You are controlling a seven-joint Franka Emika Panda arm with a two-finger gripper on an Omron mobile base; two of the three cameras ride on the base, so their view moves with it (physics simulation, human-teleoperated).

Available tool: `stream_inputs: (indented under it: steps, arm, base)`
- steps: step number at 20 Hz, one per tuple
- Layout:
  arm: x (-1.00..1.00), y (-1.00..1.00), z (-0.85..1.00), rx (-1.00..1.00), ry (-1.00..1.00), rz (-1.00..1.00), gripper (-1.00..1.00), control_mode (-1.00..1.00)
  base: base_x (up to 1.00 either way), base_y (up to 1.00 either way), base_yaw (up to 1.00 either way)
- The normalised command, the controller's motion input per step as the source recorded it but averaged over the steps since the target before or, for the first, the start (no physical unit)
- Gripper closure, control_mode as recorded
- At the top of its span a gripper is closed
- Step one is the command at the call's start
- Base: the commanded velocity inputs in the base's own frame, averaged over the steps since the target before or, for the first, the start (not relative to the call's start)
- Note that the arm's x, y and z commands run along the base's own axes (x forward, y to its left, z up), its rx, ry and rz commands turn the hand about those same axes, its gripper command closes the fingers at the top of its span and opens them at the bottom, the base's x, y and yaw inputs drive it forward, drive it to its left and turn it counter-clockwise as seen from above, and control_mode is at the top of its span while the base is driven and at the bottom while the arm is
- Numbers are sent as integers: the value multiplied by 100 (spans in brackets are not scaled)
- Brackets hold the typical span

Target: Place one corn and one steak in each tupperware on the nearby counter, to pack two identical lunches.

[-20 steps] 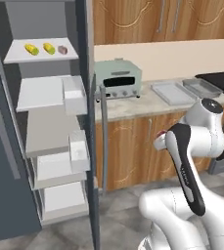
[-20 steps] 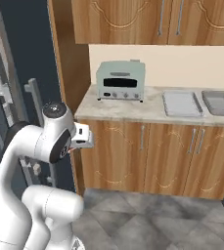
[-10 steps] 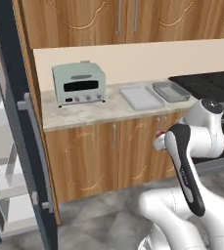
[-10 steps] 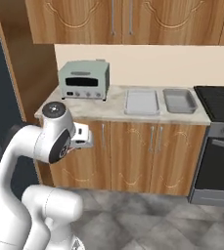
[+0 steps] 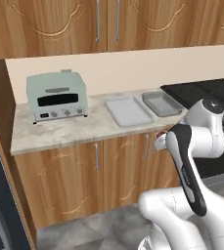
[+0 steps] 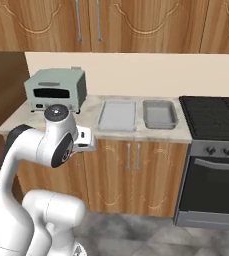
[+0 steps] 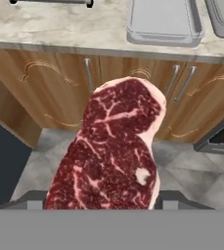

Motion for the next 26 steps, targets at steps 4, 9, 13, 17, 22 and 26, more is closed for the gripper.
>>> stream_inputs:
  steps: [4, 9, 13, 17, 22, 26]
  arm:
    - [0, 0, 0, 0, 0, 0, 100, 100]
    - [0, 0, 0, 0, 0, 0, 100, 100]
    - [0, 0, 0, 0, 0, 0, 100, 100]
    - [0, 0, 0, 0, 0, 0, 100, 100]
    - [0, 0, 0, 0, 0, 0, 100, 100]
    - [0, 0, 0, 0, 0, 0, 100, 100]
  base:
    - [71, -24, 0]
    - [84, -23, 0]
    - [73, -26, 0]
    - [61, -28, 0]
    - [55, -23, 0]
    - [43, -12, 0]
